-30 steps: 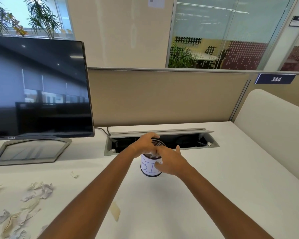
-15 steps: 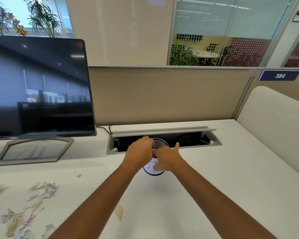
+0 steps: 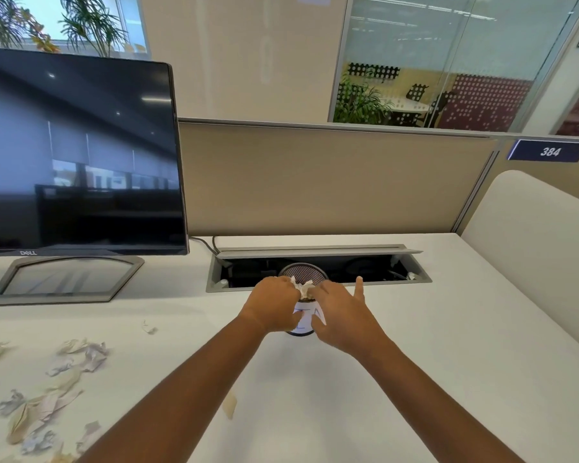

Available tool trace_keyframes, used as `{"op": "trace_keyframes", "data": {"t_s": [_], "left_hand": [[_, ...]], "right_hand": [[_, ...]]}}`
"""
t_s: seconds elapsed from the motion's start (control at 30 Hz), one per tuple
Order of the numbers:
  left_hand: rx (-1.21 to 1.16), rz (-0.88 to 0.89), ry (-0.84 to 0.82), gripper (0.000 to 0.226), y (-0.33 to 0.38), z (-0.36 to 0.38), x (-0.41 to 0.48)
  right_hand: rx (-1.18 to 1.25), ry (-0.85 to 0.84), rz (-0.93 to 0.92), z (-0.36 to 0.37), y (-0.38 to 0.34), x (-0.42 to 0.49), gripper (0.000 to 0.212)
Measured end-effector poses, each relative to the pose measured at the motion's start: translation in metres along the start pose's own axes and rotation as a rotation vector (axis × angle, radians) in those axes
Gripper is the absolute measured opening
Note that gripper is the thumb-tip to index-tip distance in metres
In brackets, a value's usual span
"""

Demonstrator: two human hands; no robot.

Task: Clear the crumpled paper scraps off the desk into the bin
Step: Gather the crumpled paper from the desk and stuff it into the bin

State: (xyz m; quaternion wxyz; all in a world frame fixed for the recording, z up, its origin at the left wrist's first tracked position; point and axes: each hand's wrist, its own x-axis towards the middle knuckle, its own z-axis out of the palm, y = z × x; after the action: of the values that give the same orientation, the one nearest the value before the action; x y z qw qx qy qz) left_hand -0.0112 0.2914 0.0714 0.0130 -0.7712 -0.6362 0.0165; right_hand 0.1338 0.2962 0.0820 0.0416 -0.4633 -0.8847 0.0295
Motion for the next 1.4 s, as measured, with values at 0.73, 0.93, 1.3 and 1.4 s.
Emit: {"op": "trace_keyframes", "data": {"t_s": [0.73, 0.93, 1.3, 1.4], "left_hand": [[0.024, -0.005, -0.085, 0.035, 0.002, -0.004, 0.01], [0.16, 0.002, 0.005, 0.037, 0.006, -0.003, 0.003], [-0.077, -0.006, 0.44, 0.053, 0.01, -0.02, -0.044], [-0.192, -0.065, 0.455, 0.066, -0.001, -0.009, -0.073]], "right_hand": [[-0.041, -0.313, 0.037, -0.004, -0.014, 0.048, 0.031], [-0.08, -0.327, 0.055, -0.017, -0.02, 0.041, 0.016], [0.052, -0.058, 0.154, -0.044, -0.036, 0.005, 0.037], [0.199, 0.191, 0.125, -0.027, -0.051, -0.015, 0.035]]}}
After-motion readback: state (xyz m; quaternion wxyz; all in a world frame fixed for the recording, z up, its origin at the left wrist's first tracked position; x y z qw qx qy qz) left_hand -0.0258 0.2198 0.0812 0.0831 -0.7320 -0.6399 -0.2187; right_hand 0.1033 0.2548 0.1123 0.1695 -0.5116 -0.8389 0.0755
